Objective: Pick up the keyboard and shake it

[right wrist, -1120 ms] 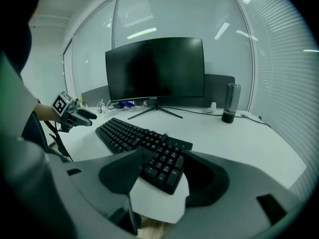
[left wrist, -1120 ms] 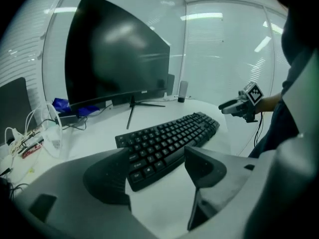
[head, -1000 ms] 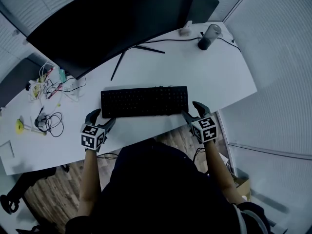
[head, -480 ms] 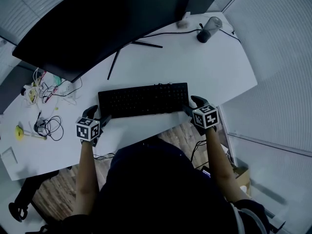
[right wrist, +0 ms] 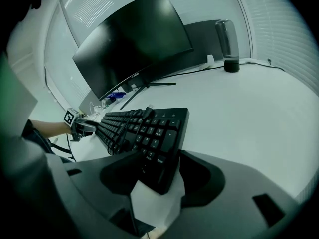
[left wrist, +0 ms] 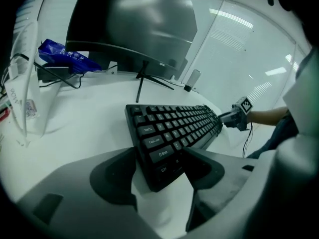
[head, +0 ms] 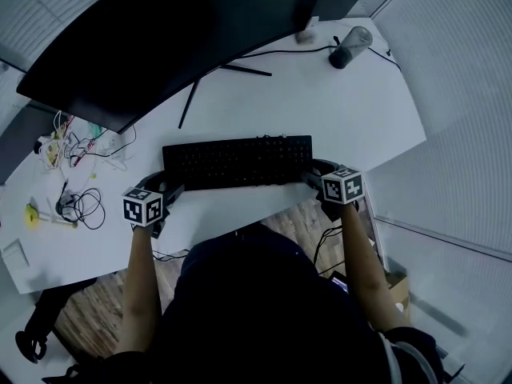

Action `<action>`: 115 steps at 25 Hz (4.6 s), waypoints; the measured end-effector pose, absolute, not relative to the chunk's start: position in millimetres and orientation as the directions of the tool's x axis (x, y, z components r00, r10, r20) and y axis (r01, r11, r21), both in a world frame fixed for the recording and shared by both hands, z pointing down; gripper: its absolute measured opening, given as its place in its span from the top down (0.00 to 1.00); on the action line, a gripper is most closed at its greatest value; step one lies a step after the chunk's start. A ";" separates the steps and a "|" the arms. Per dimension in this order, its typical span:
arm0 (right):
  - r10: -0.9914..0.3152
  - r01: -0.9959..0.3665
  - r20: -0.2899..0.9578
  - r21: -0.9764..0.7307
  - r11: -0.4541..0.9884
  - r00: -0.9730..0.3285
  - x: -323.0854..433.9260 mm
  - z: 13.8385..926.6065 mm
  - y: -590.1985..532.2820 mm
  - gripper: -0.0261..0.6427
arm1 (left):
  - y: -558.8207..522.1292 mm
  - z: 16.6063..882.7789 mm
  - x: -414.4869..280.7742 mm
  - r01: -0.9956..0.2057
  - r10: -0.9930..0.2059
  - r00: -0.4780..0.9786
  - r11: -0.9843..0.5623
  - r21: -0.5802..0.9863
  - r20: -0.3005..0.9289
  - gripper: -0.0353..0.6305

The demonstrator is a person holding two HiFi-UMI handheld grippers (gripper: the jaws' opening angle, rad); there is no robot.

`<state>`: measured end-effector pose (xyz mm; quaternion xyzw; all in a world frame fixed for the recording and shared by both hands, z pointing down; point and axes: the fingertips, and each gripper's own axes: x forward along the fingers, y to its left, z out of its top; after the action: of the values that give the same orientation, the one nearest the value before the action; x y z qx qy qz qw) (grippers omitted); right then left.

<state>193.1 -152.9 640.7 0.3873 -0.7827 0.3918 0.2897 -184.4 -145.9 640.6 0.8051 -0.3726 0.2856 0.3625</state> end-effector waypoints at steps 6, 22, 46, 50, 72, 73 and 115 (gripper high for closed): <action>-0.418 -0.856 0.753 -0.389 0.340 -0.508 193.2 638.7 -151.8 0.61 | -148.8 640.5 -185.6 -0.832 -0.441 0.549 -0.373 0.411 0.711 0.52; -0.659 -0.882 0.604 -0.180 0.435 -0.448 178.7 505.9 -162.4 0.63 | -155.0 602.3 -190.1 -0.777 -0.651 0.593 -0.308 0.550 0.474 0.53; -0.821 -0.850 0.277 0.031 0.526 -0.499 146.5 357.6 -175.9 0.65 | -163.7 515.6 -202.5 -0.753 -0.804 0.548 -0.354 0.555 0.230 0.53; -0.832 -0.860 0.216 -0.152 0.488 -0.511 167.5 381.0 -173.0 0.65 | -165.2 461.2 -208.6 -0.835 -0.826 0.503 -0.389 0.390 0.253 0.53; -0.804 -0.802 0.253 -0.448 0.395 -0.538 181.6 457.4 -167.6 0.66 | -162.5 391.6 -199.2 -0.914 -0.875 0.405 -0.390 0.109 0.265 0.54; -0.810 -0.816 0.252 -0.411 0.406 -0.530 183.0 445.9 -169.8 0.66 | -162.7 397.2 -200.5 -0.912 -0.877 0.409 -0.383 0.146 0.253 0.54; -0.805 -0.772 0.283 -0.559 0.303 -0.521 185.0 528.0 -158.5 0.66 | -163.1 438.9 -193.8 -0.912 -0.823 0.408 -0.388 0.133 0.395 0.56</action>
<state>185.0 -158.5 528.0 0.4887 -0.8069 0.3309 -0.0252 -193.8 -163.1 438.9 0.8224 -0.5274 0.1337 0.1664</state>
